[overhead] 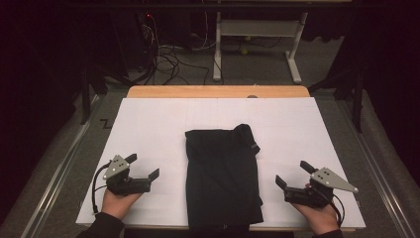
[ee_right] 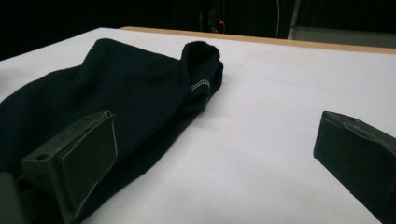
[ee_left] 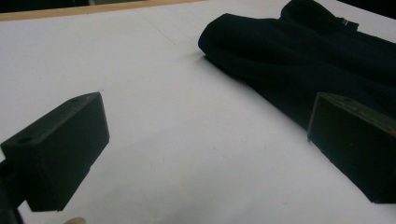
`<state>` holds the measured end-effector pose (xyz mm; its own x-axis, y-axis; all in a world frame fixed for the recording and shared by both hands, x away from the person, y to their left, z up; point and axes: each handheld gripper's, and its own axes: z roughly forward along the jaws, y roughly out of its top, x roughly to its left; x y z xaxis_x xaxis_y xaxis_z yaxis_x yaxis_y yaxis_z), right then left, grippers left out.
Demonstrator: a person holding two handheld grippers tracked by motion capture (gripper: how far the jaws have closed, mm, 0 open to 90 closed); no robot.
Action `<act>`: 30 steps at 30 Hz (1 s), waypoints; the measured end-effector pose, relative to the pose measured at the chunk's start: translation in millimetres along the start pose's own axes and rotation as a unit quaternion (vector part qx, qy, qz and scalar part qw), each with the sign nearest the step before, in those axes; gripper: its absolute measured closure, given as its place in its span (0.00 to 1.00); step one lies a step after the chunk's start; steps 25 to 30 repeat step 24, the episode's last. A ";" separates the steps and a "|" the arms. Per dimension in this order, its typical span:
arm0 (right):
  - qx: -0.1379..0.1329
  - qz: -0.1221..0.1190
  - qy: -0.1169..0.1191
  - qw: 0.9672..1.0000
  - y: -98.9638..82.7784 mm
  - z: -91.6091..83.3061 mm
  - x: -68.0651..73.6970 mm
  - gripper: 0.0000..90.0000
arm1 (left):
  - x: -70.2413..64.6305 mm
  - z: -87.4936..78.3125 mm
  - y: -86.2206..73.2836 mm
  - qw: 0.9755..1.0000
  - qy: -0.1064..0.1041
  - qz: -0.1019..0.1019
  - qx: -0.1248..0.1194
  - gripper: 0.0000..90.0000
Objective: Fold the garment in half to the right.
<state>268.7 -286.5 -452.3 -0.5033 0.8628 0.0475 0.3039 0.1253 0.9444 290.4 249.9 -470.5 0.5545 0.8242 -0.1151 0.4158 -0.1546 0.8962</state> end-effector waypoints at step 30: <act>-0.007 -0.010 -0.017 1.000 -10.2 -8.5 -5.4 0.00 | -4.8 -1.0 3.3 1.000 -0.025 0.015 -0.002 0.00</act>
